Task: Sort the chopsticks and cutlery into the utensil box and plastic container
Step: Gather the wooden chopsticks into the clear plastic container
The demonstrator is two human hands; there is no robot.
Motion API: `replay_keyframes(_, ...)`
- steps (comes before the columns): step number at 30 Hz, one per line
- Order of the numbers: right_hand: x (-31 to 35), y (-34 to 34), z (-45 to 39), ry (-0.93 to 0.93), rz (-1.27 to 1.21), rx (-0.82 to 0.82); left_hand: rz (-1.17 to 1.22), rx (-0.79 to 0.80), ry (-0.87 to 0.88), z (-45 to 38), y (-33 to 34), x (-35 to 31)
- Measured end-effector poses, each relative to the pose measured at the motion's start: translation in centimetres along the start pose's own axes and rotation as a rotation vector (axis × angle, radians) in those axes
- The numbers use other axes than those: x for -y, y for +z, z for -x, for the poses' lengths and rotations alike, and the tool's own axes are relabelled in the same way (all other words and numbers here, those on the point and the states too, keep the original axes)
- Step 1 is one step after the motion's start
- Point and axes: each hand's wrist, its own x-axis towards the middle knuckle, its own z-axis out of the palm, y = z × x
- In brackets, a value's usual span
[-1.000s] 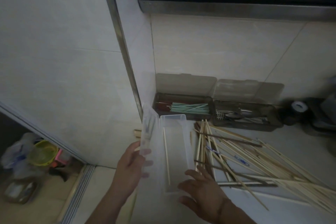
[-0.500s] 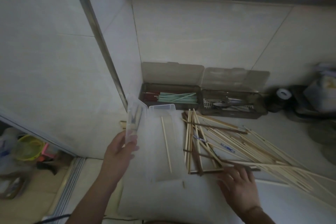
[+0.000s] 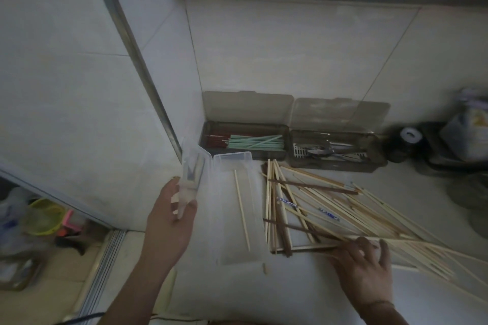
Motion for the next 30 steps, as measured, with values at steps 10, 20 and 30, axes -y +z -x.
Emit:
replay_keyframes(10, -0.3, -0.4, -0.1, -0.072, 0.024, -0.104, -0.375, 0.031, 0.384, 2.7, -0.8, 0.1)
replay_keyframes(20, 10.7, -9.2, -11.9, 0.396, -1.393, -0.087, -0.675, 0.071, 0.981, 5.9, 2.2, 0.2)
replay_keyframes(30, 21.2, -0.5, -19.0, 0.366, -1.362, 0.615, -0.807, 0.132, 0.955, 6.4, 5.6, 4.2)
